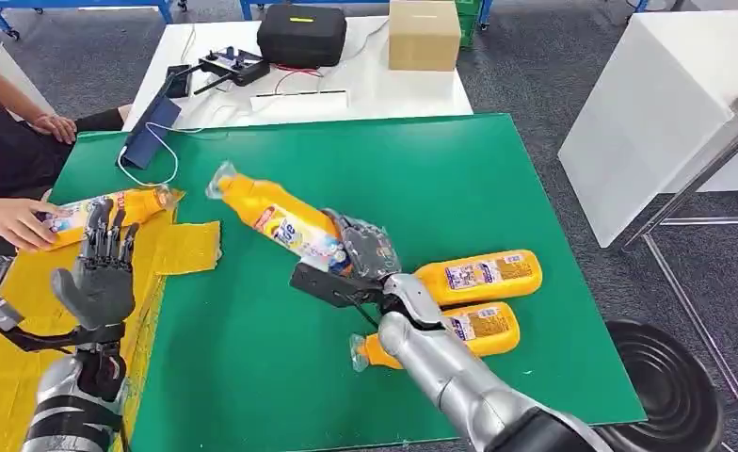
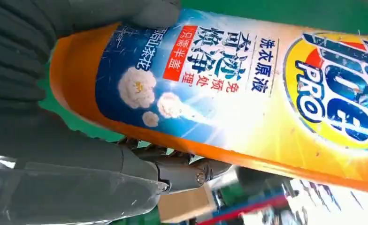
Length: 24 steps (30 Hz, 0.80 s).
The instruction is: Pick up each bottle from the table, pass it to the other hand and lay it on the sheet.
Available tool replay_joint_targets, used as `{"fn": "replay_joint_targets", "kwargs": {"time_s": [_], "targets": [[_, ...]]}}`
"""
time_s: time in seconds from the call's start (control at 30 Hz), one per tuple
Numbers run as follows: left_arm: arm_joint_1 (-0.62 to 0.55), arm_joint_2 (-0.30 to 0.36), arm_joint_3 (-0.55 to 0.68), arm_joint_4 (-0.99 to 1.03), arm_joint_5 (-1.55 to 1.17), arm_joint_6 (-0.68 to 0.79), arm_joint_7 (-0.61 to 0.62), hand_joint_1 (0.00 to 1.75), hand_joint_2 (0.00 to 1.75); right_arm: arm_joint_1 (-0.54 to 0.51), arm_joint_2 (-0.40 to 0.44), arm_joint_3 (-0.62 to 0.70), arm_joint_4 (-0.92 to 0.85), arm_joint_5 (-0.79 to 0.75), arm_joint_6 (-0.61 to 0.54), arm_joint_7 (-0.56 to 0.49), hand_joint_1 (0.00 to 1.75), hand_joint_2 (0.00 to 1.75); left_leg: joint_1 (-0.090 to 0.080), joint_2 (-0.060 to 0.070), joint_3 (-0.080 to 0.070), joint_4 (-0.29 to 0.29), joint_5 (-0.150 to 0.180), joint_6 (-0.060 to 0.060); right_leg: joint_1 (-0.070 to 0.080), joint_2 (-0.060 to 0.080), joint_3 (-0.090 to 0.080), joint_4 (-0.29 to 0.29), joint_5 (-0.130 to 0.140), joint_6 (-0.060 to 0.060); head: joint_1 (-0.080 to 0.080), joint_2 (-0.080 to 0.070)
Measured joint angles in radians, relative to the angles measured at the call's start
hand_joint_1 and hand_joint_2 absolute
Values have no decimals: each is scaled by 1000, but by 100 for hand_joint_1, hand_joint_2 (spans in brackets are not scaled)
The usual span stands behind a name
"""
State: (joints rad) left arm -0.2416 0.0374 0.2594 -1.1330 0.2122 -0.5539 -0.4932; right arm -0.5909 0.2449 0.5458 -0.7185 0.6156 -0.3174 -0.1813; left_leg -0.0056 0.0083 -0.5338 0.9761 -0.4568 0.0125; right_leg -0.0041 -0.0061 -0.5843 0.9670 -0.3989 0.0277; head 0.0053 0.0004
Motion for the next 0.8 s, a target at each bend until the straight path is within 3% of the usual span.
{"fn": "replay_joint_targets", "kwargs": {"time_s": [0.37, 0.8], "targets": [[92, -12, 6, -60, 130, -42, 77, 0, 175, 132, -14, -77, -330, -126, -14, -109, 175, 175, 0, 0, -4, 0, 0, 0, 0, 0, -3, 0, 0, 0, 0, 0], [168, -44, -85, -152, 201, -54, 119, 0, 175, 203, 35, 73, -384, -110, 59, -93, 175, 175, 0, 0, -6, 0, 0, 0, 0, 0, -5, 0, 0, 0, 0, 0]]}}
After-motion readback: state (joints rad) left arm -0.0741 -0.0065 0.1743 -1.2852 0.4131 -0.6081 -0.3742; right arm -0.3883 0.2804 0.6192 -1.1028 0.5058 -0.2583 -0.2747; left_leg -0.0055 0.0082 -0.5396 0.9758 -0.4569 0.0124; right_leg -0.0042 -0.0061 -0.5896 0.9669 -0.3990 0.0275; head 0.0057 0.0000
